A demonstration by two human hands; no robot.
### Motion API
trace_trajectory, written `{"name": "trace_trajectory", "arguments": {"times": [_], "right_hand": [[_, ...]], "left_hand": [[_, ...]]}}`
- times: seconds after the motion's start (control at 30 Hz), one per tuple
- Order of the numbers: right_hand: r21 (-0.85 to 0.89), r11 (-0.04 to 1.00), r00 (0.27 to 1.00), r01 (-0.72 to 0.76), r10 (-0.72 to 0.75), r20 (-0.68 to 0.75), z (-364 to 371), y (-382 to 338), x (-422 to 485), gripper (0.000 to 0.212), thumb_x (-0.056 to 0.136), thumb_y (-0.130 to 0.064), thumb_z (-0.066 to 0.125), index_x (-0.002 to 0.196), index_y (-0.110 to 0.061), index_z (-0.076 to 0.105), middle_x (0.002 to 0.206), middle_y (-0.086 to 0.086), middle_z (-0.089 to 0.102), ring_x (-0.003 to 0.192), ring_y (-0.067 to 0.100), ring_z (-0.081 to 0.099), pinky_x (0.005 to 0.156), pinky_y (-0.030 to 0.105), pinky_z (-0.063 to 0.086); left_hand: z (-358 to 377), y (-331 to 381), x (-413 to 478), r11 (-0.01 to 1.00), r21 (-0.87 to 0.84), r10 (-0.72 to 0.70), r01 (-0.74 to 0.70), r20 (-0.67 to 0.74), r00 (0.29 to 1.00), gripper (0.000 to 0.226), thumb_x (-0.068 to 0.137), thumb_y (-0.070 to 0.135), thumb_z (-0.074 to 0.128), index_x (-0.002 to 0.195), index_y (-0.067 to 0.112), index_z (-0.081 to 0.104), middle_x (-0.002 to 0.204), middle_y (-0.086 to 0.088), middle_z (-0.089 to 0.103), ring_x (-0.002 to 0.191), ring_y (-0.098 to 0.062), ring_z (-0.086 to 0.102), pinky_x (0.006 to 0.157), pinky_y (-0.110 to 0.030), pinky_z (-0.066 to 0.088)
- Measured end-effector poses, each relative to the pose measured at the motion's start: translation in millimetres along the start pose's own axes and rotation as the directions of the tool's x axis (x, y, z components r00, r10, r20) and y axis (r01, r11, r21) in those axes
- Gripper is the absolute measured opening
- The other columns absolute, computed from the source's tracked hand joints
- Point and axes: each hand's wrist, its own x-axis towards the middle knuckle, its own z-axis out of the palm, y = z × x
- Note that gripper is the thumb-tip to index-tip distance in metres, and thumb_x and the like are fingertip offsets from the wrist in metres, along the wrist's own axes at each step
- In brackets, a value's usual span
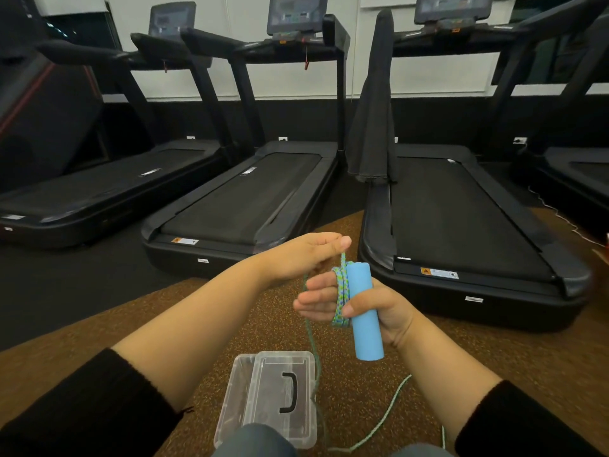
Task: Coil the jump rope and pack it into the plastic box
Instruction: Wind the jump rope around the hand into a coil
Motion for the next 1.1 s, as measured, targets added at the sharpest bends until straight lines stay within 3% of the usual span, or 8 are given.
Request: {"name": "trace_trajectory", "arguments": {"times": [0.2,0.37,0.57,0.67,0.73,0.8,0.9,1.1], "right_hand": [[0.060,0.998,0.995,-0.004,-0.002,0.095,-4.1,-1.6,0.7,0.060,0.067,0.001,0.057,0.126,0.008,0.050,0.122,0.024,0.062,0.121,0.037,0.053,0.110,0.046,0.033],[0.001,1.000,0.995,-0.022,0.022,0.094,-3.4,-3.2,2.1,0.059,0.065,0.003,0.046,0.123,0.005,0.054,0.120,0.021,0.064,0.119,0.033,0.056,0.109,0.044,0.035],[-0.012,1.000,0.998,0.017,-0.016,0.066,-5.7,-6.4,1.6,0.056,0.064,0.003,0.041,0.115,0.001,0.063,0.111,0.018,0.069,0.112,0.031,0.062,0.103,0.040,0.043],[-0.007,0.998,0.997,0.065,-0.065,0.041,-5.0,-10.2,2.2,0.054,0.063,0.002,0.042,0.110,-0.001,0.067,0.107,0.016,0.071,0.107,0.029,0.065,0.100,0.039,0.046],[0.024,0.996,0.996,0.091,-0.091,0.009,-5.8,-14.5,4.1,0.054,0.062,0.002,0.042,0.110,-0.001,0.067,0.107,0.017,0.071,0.106,0.029,0.065,0.098,0.038,0.047],[0.056,0.992,0.994,0.110,-0.111,0.022,-6.7,-20.8,8.2,0.058,0.064,0.002,0.040,0.118,0.003,0.062,0.115,0.019,0.067,0.113,0.031,0.061,0.101,0.039,0.045],[0.056,0.992,0.993,0.116,-0.116,0.001,-8.1,-29.5,13.1,0.060,0.066,0.002,0.038,0.122,0.002,0.059,0.122,0.019,0.063,0.119,0.030,0.057,0.101,0.038,0.045],[0.071,0.994,0.995,0.084,-0.081,-0.052,-17.3,-38.4,20.4,0.070,0.060,0.003,0.052,0.130,0.005,0.050,0.131,0.023,0.055,0.126,0.034,0.050,0.105,0.041,0.042]], "left_hand": [[6.5,6.6,2.4,0.996,-0.018,0.085,-0.086,-0.068,0.994,0.036,0.099,0.039,0.036,0.076,0.013,0.041,0.058,0.004,0.032,0.050,-0.007,0.029,0.050,-0.018,0.033],[5.2,2.3,3.6,0.998,0.007,0.063,-0.063,-0.058,0.996,0.039,0.098,0.045,0.036,0.076,0.014,0.043,0.059,0.005,0.038,0.053,-0.006,0.035,0.054,-0.018,0.038],[4.5,-12.7,-0.9,0.990,-0.141,-0.002,0.002,-0.001,1.000,0.038,0.095,0.047,0.038,0.072,0.019,0.049,0.059,0.010,0.053,0.055,-0.004,0.050,0.059,-0.017,0.045],[7.6,-17.1,-6.3,0.971,-0.238,-0.026,0.022,-0.012,1.000,0.034,0.098,0.038,0.036,0.076,0.019,0.054,0.062,0.011,0.059,0.057,-0.001,0.056,0.058,-0.014,0.048],[15.9,-23.5,-8.8,0.989,-0.147,-0.030,0.013,-0.110,0.993,0.028,0.100,0.022,0.035,0.081,0.021,0.055,0.068,0.011,0.060,0.059,0.001,0.058,0.059,-0.014,0.047],[27.9,-36.6,-12.4,0.998,-0.053,-0.051,0.042,-0.183,0.982,0.032,0.099,0.011,0.034,0.074,0.022,0.051,0.064,0.005,0.050,0.052,-0.006,0.046,0.054,-0.022,0.039],[43.8,-51.1,-19.5,0.975,-0.196,-0.131,0.104,-0.129,0.983,0.035,0.102,0.027,0.031,0.070,0.020,0.044,0.058,0.007,0.033,0.051,-0.007,0.028,0.053,-0.023,0.028],[56.1,-52.6,-25.7,0.991,-0.117,-0.075,0.070,-0.039,0.996,0.032,0.101,0.028,0.033,0.076,0.019,0.050,0.058,0.008,0.034,0.048,-0.003,0.031,0.050,-0.020,0.028]]}}
